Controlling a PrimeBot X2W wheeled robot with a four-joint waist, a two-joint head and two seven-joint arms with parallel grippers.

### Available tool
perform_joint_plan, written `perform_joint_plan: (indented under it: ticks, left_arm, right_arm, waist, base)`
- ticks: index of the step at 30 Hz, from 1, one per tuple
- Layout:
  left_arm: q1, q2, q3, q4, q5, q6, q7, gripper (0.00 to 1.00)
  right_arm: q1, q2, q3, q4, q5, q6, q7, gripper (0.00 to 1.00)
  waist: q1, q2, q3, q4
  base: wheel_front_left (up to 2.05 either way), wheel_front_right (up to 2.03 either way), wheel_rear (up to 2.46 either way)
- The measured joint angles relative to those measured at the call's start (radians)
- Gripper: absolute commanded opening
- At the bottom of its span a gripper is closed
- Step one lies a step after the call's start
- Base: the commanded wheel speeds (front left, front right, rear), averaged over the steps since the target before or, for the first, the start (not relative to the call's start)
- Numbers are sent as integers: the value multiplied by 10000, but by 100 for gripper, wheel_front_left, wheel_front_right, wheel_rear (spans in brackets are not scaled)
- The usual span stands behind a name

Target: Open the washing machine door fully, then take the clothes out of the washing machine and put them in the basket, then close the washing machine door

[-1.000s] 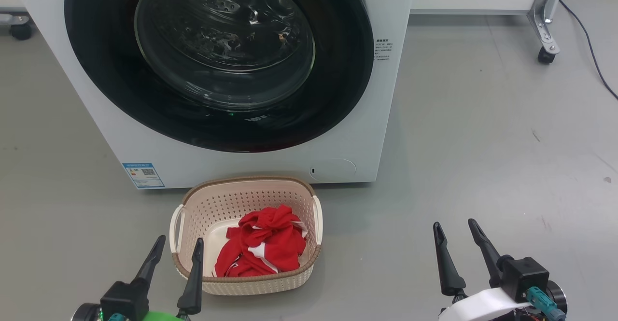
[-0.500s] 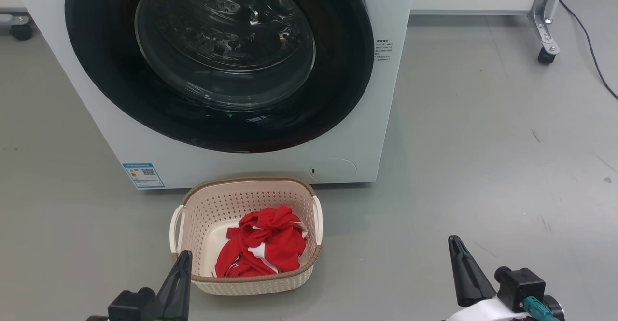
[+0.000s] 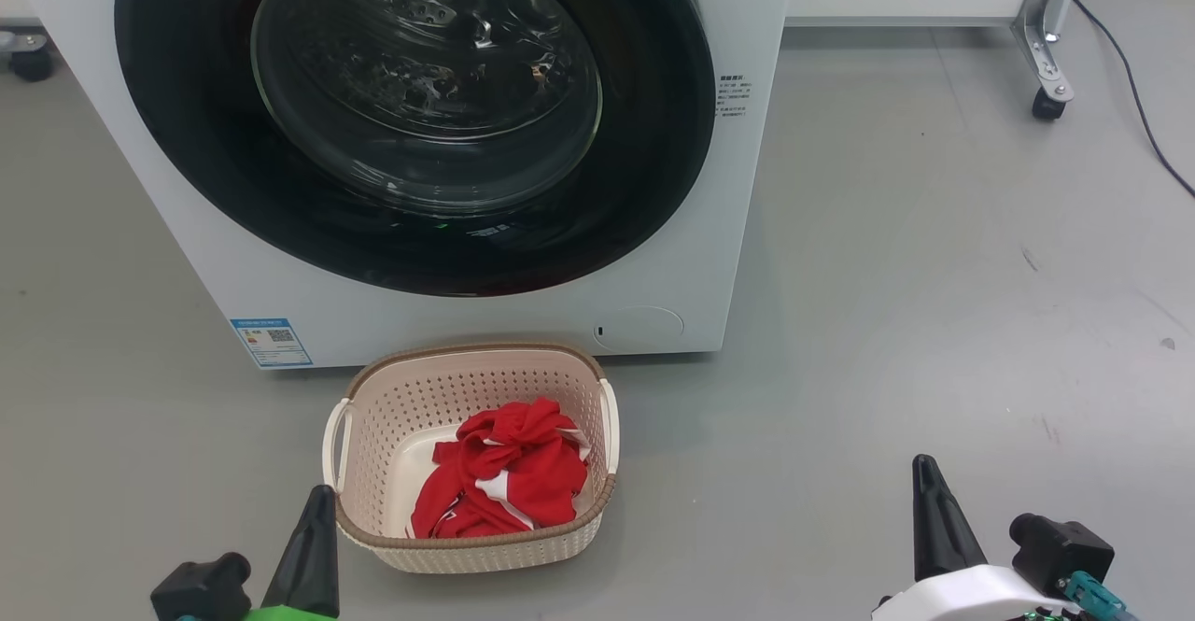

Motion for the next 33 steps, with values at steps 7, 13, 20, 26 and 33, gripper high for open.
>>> perform_joint_plan:
  ticks: [7,13,20,26,33]
  left_arm:
    - [-26,2,159,2,-984,-13,259,0]
    - [-49,2,305,13,-1764,-13,443,0]
    - [-166,12,426,44,-2548,-50,702,0]
    - [-245,33,527,73,-3411,-59,874,0]
    - [-414,71,694,115,-4334,-84,1139,0]
  right_arm:
    - [-36,-15,-255,-4,980,6,192,0]
    - [-120,-88,-435,-4,1827,84,383,0]
    - [-268,-182,-602,8,2669,144,552,0]
    - [-391,-242,-765,65,3536,211,752,0]
    - [-534,-311,-941,153,4502,355,974,0]
  waist:
    - [0,0,2,-38]
    - [0,0,4,-72]
    - [0,0,3,-107]
    - [0,0,3,-143]
    - [0,0,2,-185]
  base:
    - [0,0,0]
    - [0,0,0]
    - [0,0,0]
    - [0,0,0]
    - [0,0,0]
